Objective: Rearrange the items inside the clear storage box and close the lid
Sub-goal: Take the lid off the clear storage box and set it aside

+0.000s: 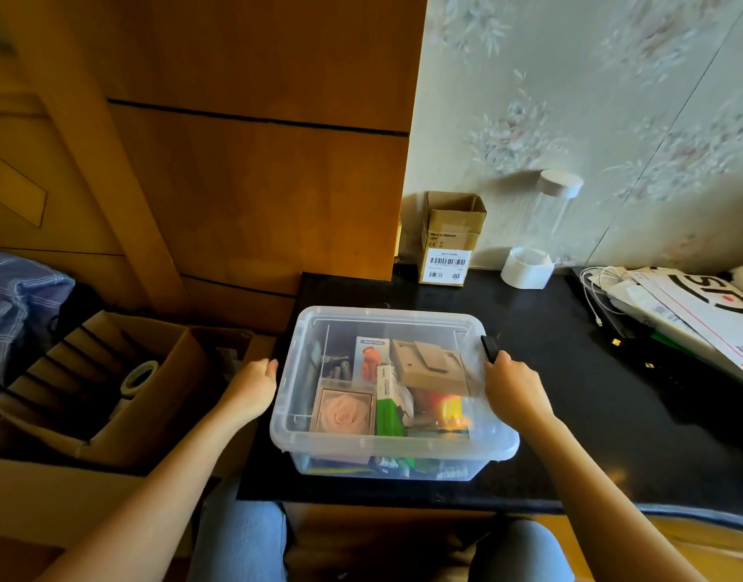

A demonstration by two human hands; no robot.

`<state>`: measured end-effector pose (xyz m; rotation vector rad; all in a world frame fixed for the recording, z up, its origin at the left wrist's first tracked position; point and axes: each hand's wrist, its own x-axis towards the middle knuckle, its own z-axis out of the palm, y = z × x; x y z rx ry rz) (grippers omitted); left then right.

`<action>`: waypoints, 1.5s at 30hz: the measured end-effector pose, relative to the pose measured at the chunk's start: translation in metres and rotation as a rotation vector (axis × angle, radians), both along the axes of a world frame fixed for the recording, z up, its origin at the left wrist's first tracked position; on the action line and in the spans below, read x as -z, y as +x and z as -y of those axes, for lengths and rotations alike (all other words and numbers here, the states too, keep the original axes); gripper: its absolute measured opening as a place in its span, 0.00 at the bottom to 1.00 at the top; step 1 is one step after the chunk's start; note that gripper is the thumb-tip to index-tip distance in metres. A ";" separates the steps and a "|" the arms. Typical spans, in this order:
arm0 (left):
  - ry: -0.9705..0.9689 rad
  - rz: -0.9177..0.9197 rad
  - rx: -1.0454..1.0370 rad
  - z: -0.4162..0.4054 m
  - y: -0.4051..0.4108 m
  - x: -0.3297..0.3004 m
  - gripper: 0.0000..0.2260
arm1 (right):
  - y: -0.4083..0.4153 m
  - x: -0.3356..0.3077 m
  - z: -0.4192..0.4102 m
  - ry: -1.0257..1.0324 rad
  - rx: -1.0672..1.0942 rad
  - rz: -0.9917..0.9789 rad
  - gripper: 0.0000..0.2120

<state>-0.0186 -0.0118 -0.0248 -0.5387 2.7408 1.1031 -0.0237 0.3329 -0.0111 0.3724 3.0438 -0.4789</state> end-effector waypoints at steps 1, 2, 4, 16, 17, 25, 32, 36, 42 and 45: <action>0.126 0.017 -0.044 0.001 0.002 0.003 0.18 | -0.001 0.001 -0.006 -0.085 0.039 0.016 0.09; 0.225 0.036 -0.085 0.000 0.003 0.006 0.18 | 0.001 0.003 -0.013 -0.226 0.086 0.034 0.13; 0.377 0.081 -0.144 -0.003 0.006 0.010 0.19 | 0.009 0.011 -0.029 -0.649 0.177 0.070 0.16; 0.091 -0.238 -0.048 -0.011 0.022 -0.024 0.16 | 0.024 -0.011 -0.010 -0.667 0.099 -0.221 0.12; 0.066 -0.238 -0.029 -0.014 0.023 -0.026 0.15 | 0.022 -0.013 -0.006 -0.631 0.094 -0.191 0.11; 0.105 -0.189 -0.008 -0.018 0.027 -0.029 0.18 | 0.022 -0.014 0.006 -0.531 0.201 -0.076 0.14; 0.250 -0.124 -0.130 -0.020 0.027 -0.034 0.17 | 0.028 -0.019 0.010 -0.690 0.290 -0.096 0.11; 0.341 -0.168 -0.157 -0.019 0.030 -0.033 0.11 | 0.034 -0.024 0.010 -0.795 0.282 -0.176 0.09; 0.404 -0.350 -0.128 -0.022 0.032 -0.049 0.10 | 0.034 -0.044 0.008 -0.988 0.202 -0.298 0.13; 0.386 -0.424 -0.118 -0.023 0.029 -0.066 0.18 | 0.033 -0.061 0.007 -1.088 0.195 -0.270 0.13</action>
